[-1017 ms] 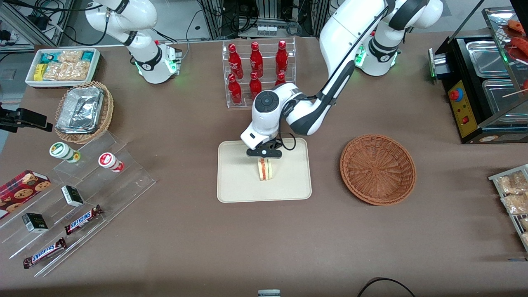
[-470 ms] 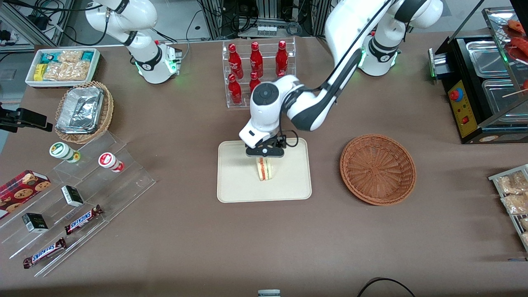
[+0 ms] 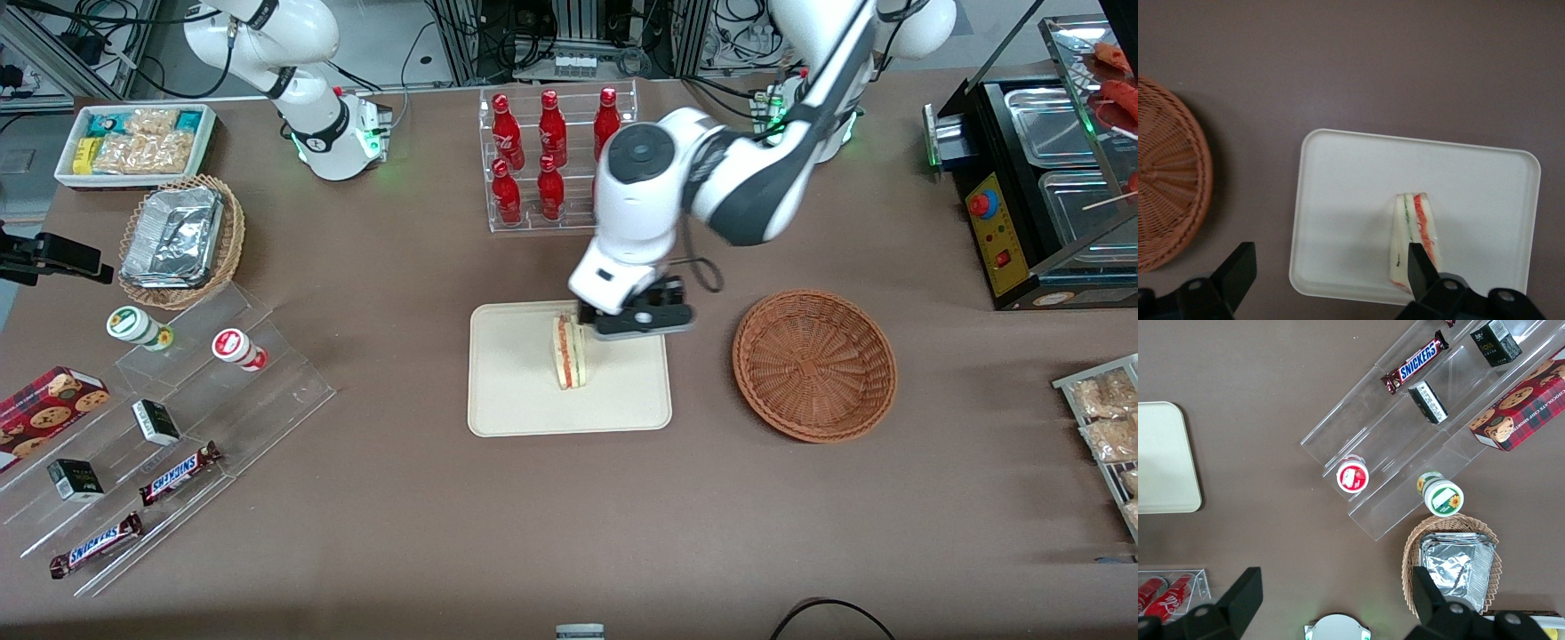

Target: Place sandwich from basket to tray

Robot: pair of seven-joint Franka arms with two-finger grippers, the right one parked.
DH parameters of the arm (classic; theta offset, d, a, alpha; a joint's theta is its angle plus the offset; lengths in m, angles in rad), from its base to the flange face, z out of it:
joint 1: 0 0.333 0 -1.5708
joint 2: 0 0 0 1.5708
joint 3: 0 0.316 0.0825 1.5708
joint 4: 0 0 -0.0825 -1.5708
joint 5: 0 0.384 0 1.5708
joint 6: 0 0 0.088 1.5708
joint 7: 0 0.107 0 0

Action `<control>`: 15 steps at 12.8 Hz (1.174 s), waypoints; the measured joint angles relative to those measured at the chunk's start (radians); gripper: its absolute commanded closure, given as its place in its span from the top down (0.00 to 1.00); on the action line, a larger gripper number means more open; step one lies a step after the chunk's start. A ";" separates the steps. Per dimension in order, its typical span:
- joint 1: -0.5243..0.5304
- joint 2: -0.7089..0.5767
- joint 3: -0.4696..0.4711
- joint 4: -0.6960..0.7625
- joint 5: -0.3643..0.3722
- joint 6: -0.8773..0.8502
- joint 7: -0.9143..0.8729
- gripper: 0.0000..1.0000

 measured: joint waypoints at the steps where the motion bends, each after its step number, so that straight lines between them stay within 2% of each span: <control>1: 0.039 -0.033 0.001 0.000 0.000 -0.043 0.019 1.00; 5: 0.186 -0.140 0.005 -0.001 -0.014 -0.185 0.194 1.00; 10: 0.393 -0.266 0.007 -0.003 -0.126 -0.354 0.548 1.00; 12: 0.437 -0.307 0.010 -0.013 -0.134 -0.408 0.655 1.00; 15: 0.440 -0.373 0.078 -0.083 -0.145 -0.419 0.770 1.00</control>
